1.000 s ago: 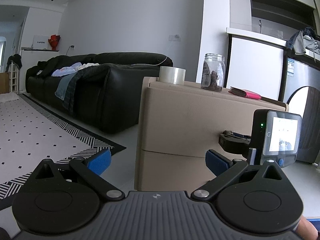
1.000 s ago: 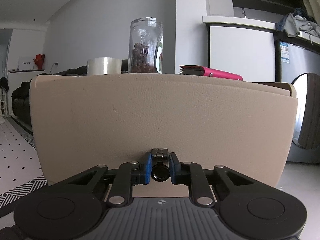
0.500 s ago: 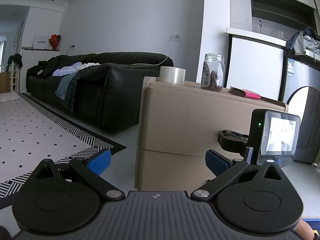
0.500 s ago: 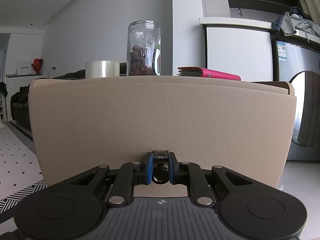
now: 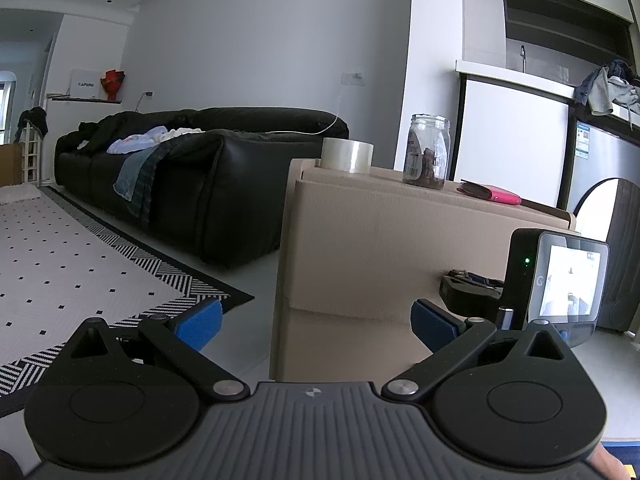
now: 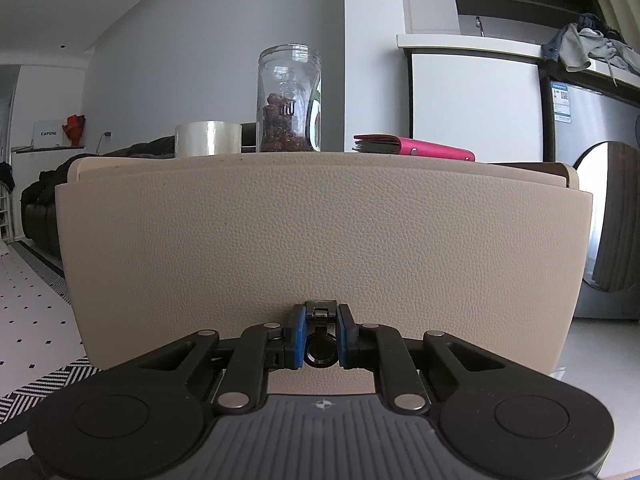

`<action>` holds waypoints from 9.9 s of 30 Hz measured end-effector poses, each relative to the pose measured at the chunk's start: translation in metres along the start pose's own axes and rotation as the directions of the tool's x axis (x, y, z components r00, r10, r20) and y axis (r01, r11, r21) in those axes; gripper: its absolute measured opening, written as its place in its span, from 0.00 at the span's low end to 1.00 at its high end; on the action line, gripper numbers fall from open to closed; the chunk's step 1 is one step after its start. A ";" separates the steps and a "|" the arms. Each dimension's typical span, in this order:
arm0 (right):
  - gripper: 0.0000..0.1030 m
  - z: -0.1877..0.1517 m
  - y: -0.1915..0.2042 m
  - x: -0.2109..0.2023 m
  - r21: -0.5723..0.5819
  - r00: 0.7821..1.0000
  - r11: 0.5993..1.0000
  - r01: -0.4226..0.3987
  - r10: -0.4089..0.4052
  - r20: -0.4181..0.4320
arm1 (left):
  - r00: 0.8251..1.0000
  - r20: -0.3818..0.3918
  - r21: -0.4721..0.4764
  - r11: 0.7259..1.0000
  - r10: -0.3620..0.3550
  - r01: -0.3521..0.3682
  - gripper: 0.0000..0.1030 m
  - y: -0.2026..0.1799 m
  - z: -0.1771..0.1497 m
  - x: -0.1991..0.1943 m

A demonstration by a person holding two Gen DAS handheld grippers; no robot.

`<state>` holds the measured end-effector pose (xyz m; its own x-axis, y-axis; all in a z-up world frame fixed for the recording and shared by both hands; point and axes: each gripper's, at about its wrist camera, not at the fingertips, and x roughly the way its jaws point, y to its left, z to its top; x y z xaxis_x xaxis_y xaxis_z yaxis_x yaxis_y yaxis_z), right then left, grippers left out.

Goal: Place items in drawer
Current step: 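Pull the upper drawer open with the right gripper, then open the right gripper, release the handle and back away, then reach the left tool over the nightstand top and grasp the pink wallet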

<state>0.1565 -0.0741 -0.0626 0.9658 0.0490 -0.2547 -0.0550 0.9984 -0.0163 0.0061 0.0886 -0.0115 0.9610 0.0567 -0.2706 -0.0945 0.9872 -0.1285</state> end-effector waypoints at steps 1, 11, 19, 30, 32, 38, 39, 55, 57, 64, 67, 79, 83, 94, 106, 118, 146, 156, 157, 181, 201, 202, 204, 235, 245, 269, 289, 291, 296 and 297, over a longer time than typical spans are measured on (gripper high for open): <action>0.16 0.000 0.000 -0.001 0.000 1.000 1.000 0.000 0.000 -0.001 | 1.000 0.001 0.000 1.000 0.000 0.000 1.00 0.000 0.000 -0.001; 0.16 0.000 0.001 -0.011 0.001 1.000 1.000 -0.003 0.003 -0.009 | 1.000 0.000 0.007 1.000 -0.005 0.005 1.00 -0.003 0.002 -0.007; 0.16 -0.001 -0.001 -0.022 0.016 1.000 1.000 -0.013 0.014 -0.016 | 1.000 -0.001 0.015 1.000 -0.008 0.008 1.00 -0.006 0.003 -0.012; 0.16 -0.004 0.000 -0.042 0.002 0.999 1.000 -0.017 0.018 -0.031 | 1.000 0.012 0.031 0.999 -0.012 0.011 1.00 -0.008 0.006 -0.018; 0.16 -0.004 0.001 -0.046 0.002 0.999 1.000 -0.016 0.016 -0.034 | 1.000 0.015 0.031 0.999 -0.010 0.010 1.00 -0.008 0.006 -0.019; 0.16 -0.006 0.001 -0.059 0.008 0.999 1.000 -0.020 0.020 -0.039 | 1.000 0.017 0.032 0.999 -0.015 0.014 1.00 -0.009 0.005 -0.025; 0.16 -0.007 0.001 -0.061 0.003 0.999 1.000 -0.019 0.019 -0.038 | 1.000 0.017 0.034 0.999 -0.015 0.014 1.00 -0.009 0.004 -0.026; 0.17 -0.010 -0.004 -0.092 0.032 0.996 0.998 -0.053 0.055 -0.063 | 1.000 0.010 0.036 0.999 -0.014 0.014 1.00 -0.008 0.002 -0.027; 0.16 -0.011 -0.004 -0.097 0.038 0.996 0.998 -0.055 0.058 -0.064 | 1.000 0.009 0.036 0.999 -0.016 0.015 1.00 -0.008 0.002 -0.026; 0.16 -0.013 -0.006 -0.110 0.063 0.996 0.996 -0.059 0.063 -0.069 | 1.000 0.010 0.034 0.999 -0.020 0.020 1.00 -0.008 0.001 -0.027; 0.16 -0.014 -0.006 -0.116 0.060 0.996 0.996 -0.060 0.064 -0.067 | 1.000 0.010 0.032 0.999 -0.021 0.021 1.00 -0.008 0.001 -0.026; 0.16 -0.017 -0.006 -0.130 0.055 0.995 0.996 -0.065 0.068 -0.068 | 1.000 0.002 0.038 0.999 -0.022 0.022 1.00 -0.010 -0.003 -0.026; 0.16 -0.018 -0.007 -0.134 0.059 0.995 0.996 -0.069 0.073 -0.070 | 1.000 0.007 0.027 0.999 -0.017 0.017 1.00 -0.008 -0.001 -0.026; 0.16 -0.019 -0.005 -0.137 0.048 0.996 0.997 -0.064 0.067 -0.065 | 1.000 0.004 0.026 1.000 -0.014 0.014 1.00 -0.009 -0.001 -0.024; 0.17 -0.018 -0.002 -0.130 0.036 0.996 0.998 -0.049 0.051 -0.066 | 1.000 0.009 0.023 0.999 -0.023 0.023 1.00 -0.011 0.000 -0.024; 0.16 -0.022 -0.004 -0.138 0.070 0.997 0.996 -0.058 0.061 -0.053 | 1.000 0.008 0.023 1.000 -0.015 0.015 1.00 -0.010 0.002 -0.023; 0.22 -0.026 -0.016 -0.153 0.033 0.995 0.995 -0.097 0.098 -0.029 | 0.998 0.041 0.076 0.996 -0.048 0.045 1.00 -0.028 0.020 -0.018; 0.23 -0.026 -0.039 -0.154 0.043 0.999 0.998 -0.045 0.046 -0.020 | 0.994 0.074 0.109 0.992 -0.077 0.069 1.00 -0.047 0.031 -0.014; 0.23 -0.028 -0.041 -0.154 0.036 0.999 0.998 -0.049 0.050 -0.015 | 0.994 0.077 0.114 0.991 -0.078 0.069 1.00 -0.049 0.032 -0.013; 0.35 -0.017 -0.073 -0.166 0.038 1.000 0.999 -0.019 0.018 0.022 | 0.987 0.125 0.125 0.989 -0.100 0.084 1.00 -0.066 0.064 0.002; 0.41 0.042 -0.092 -0.168 0.048 0.995 0.998 -0.032 0.027 0.093 | 0.984 0.138 0.150 0.984 -0.114 0.093 1.00 -0.076 0.108 0.018; 0.41 0.045 -0.093 -0.166 0.054 0.995 0.998 -0.032 0.027 0.094 | 0.984 0.139 0.151 0.984 -0.115 0.093 1.00 -0.076 0.110 0.020; 0.41 0.048 -0.095 -0.162 0.053 0.996 0.998 -0.029 0.024 0.091 | 0.983 0.139 0.152 0.984 -0.117 0.095 1.00 -0.078 0.114 0.022; 0.48 0.068 -0.121 -0.117 0.049 0.998 0.999 -0.022 0.019 0.059 | 0.968 0.041 0.294 0.929 -0.250 0.227 1.00 -0.138 0.138 0.090; 0.49 0.060 -0.126 -0.103 0.037 0.999 0.999 -0.029 0.029 0.016 | 0.938 -0.038 0.411 0.850 -0.345 0.329 1.00 -0.176 0.147 0.125; 0.53 0.059 -0.130 -0.096 0.041 0.998 0.998 -0.055 0.055 -0.004 | 0.889 -0.256 0.542 0.706 -0.379 0.457 1.00 -0.249 0.160 0.225; 0.57 0.057 -0.128 -0.097 0.027 0.999 0.998 -0.052 0.051 0.006 | 0.809 -0.448 0.438 0.696 -0.380 0.569 1.00 -0.251 0.157 0.296; 0.57 0.057 -0.128 -0.097 0.024 0.999 0.998 -0.050 0.049 0.007 | 0.803 -0.462 0.435 0.693 -0.376 0.575 1.00 -0.252 0.159 0.298; 0.58 0.057 -0.128 -0.097 0.033 0.998 0.998 -0.055 0.054 0.013 | 0.771 -0.498 0.397 0.687 -0.396 0.609 1.00 -0.248 0.161 0.309; 0.58 0.057 -0.129 -0.097 0.037 0.998 0.998 -0.057 0.056 0.014 | 0.759 -0.513 0.376 0.689 -0.402 0.619 1.00 -0.247 0.162 0.313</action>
<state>0.0840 -0.2058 0.0190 0.9647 0.1054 -0.2412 -0.1002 0.9944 0.0340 0.3727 -0.1132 0.0903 0.6339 -0.4300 -0.6428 0.6276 0.7717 0.1027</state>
